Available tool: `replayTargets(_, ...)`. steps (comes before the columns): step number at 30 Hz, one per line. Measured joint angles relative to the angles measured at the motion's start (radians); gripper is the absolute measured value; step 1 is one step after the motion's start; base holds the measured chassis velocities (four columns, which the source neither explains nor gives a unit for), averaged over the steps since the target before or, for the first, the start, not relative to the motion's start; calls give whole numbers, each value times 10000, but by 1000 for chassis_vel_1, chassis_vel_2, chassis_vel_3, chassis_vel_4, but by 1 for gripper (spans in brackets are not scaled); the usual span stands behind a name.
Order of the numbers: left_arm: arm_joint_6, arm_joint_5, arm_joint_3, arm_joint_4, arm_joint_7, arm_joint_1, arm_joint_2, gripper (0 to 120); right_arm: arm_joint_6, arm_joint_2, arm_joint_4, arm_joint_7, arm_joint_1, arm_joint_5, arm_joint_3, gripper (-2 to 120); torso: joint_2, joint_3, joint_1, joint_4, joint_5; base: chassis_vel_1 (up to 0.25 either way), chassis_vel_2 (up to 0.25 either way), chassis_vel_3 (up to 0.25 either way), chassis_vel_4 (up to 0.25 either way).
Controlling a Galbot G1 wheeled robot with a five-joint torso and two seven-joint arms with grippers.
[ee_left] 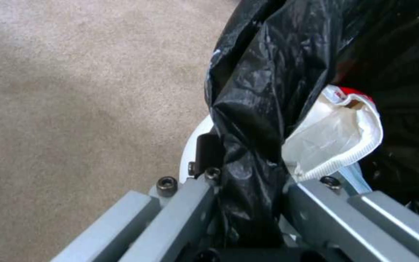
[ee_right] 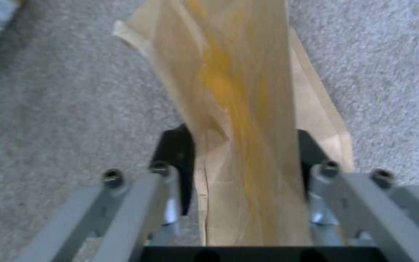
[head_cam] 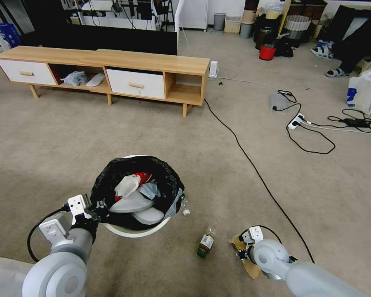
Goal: Pick up the trash bin and place the garbage on the floor into it.
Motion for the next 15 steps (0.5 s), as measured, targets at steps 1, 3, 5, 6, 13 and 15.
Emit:
replayTargets(1, 0, 36, 37, -46, 2, 19, -12, 0, 24, -11, 184, 97, -85, 22, 70, 25, 0, 0, 0, 0, 0, 0, 0, 0, 0)
replayTargets(3, -1, 63, 65, -62, 3, 34, -13, 0, 29, -15, 275, 141, -140, 39, 126, 21, 0, 0, 0, 0, 1, 0, 0, 0, 0)
replayTargets(5, -1, 110, 112, -83, 11, 62, -18, 0, 47, -42, 456, 235, -229, 57, 241, 14, 0, 0, 0, 1, 2, 0, 0, 0, 0)
replayTargets(6, -1, 110, 112, -83, 11, 62, -18, 0, 47, -42, 456, 235, -229, 57, 241, 14, 0, 0, 0, 1, 2, 0, 0, 0, 0)
replayTargets(13, -2, 268, 337, -145, 22, 115, 61, 0, 70, -506, 1808, 713, -665, 341, 896, 0, 0, 0, 1, 1, 0, 0, 0, 0, 0)
replayTargets(15, 3, 299, 397, -145, 23, 120, 112, 0, 89, -652, 2066, 794, -783, 396, 1083, 0, 0, 1, 0, 1, 1, 0, 0, 0, 0)
